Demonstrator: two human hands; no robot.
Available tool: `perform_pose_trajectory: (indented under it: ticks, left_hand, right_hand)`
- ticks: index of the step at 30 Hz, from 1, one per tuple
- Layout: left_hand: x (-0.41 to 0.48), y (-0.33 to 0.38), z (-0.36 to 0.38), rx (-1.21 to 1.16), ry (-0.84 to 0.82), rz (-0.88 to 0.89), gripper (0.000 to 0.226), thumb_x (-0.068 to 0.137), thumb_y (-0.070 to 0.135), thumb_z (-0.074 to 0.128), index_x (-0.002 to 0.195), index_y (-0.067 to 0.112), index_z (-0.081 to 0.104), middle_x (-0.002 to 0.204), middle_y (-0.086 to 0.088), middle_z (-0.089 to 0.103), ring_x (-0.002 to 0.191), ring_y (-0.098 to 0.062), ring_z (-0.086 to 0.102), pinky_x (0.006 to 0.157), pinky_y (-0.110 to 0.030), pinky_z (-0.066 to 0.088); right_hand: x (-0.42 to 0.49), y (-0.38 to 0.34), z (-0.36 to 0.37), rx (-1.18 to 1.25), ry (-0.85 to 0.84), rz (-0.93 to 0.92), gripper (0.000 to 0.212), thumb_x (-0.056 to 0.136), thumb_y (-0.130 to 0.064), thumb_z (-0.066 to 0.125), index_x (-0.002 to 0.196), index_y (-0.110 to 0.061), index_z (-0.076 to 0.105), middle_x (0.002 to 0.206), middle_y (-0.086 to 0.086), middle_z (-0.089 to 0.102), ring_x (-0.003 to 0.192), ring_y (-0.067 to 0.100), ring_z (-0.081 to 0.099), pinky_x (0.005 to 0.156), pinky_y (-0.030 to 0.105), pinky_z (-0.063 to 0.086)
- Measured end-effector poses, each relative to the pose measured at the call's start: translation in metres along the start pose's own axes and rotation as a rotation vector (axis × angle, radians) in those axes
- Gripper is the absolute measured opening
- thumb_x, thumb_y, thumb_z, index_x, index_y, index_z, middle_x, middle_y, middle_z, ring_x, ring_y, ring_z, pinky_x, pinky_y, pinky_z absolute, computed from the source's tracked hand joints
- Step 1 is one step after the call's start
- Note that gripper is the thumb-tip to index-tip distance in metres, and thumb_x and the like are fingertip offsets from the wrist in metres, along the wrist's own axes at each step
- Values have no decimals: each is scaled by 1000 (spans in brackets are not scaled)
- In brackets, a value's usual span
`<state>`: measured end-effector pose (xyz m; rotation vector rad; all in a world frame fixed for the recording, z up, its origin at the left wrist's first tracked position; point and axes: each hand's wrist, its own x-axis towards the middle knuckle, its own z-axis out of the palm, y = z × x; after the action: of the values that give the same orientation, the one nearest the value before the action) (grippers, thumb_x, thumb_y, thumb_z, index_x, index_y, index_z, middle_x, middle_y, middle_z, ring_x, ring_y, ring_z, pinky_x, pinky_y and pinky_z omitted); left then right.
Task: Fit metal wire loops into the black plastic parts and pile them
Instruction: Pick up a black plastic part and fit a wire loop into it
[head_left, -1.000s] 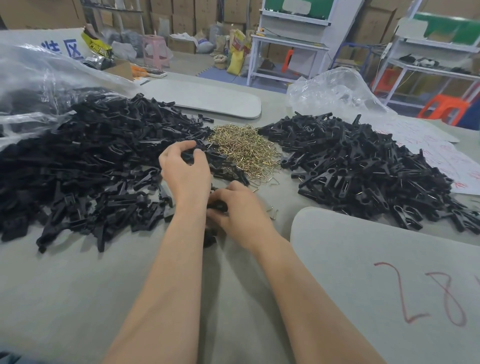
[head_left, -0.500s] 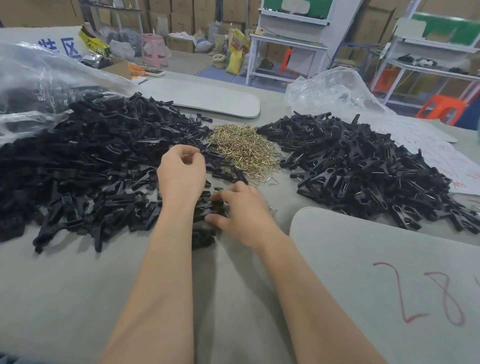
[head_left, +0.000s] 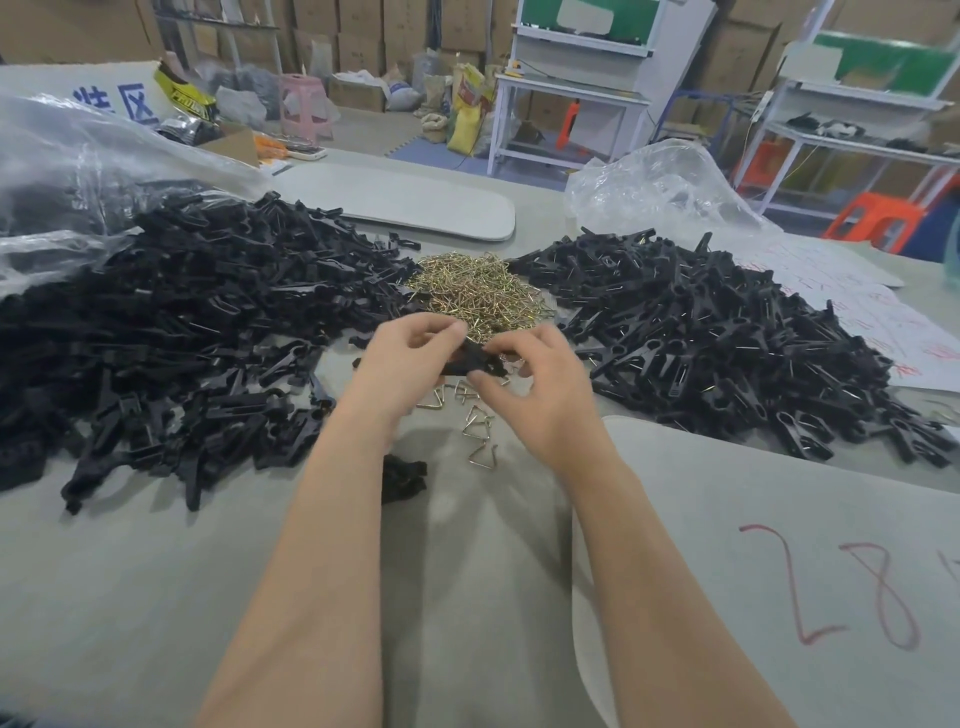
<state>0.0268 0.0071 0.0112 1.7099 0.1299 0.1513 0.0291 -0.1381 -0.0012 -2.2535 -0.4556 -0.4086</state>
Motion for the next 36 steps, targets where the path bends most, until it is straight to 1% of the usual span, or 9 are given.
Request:
perform_pose_trajectory:
  ticks: [6,12,15,19,23,26,29,33,36]
  left_hand:
    - [-2,3,2,-242,-91,-62,19,95,4,50,100,13,66,92,-9,66,66,-5,68,60,-16,53]
    - [0,2,2,-429,-186,-84,31,89,-5,56,117,9,60,89,-8,70,76,-13,71,70,-17,55]
    - [0,0,2,-377,-189,-66,34,87,-6,59,117,11,58,87,-7,74,81,-16,71,77,-20,56]
    - [2,-4,4,-297,-172,-35,36,87,-3,62,118,15,57,94,-7,73,86,-14,71,79,-20,56]
    - [5,-8,7,-189,-160,19,41,86,1,64,122,17,55,100,-4,72,90,-13,69,86,-29,55]
    - [6,-9,9,-173,-146,36,40,86,2,65,121,19,57,107,-5,70,95,-18,69,93,-38,52]
    - [7,-9,13,-258,-91,10,32,84,6,67,109,24,59,98,1,70,85,-14,70,86,-31,55]
    - [2,-5,22,-339,-138,-79,10,87,10,66,95,3,65,94,-14,68,90,-23,65,91,-36,54]
    - [0,-4,22,-347,-150,-84,10,90,6,61,97,0,64,99,-18,69,91,-24,64,94,-40,52]
  right_hand:
    - [0,3,-2,33,58,-6,27,81,-21,72,107,-14,67,103,3,53,84,6,45,78,14,36]
    - [1,4,-3,77,132,9,23,80,-20,72,102,-17,66,101,2,54,81,9,51,74,13,40]
    - [1,2,0,85,140,26,24,80,-19,72,104,-16,66,102,1,53,83,13,55,79,24,47]
    - [3,2,2,127,101,33,28,81,-21,73,107,-18,64,105,0,50,81,10,54,74,9,44]
    - [3,2,3,127,126,32,28,81,-19,73,107,-15,65,102,1,49,75,6,52,71,8,43]
    - [2,1,6,139,166,6,26,82,-14,72,107,-12,65,100,1,48,71,1,49,67,3,40]
    - [1,-1,8,145,259,-2,24,82,-10,71,105,-12,66,97,0,48,68,1,49,66,2,40]
    - [0,-2,11,128,334,15,22,81,-8,68,103,-12,65,95,-2,47,64,3,47,65,7,41]
    - [1,-3,10,139,258,49,24,81,-11,68,104,-17,64,99,-2,50,70,5,51,70,13,43]
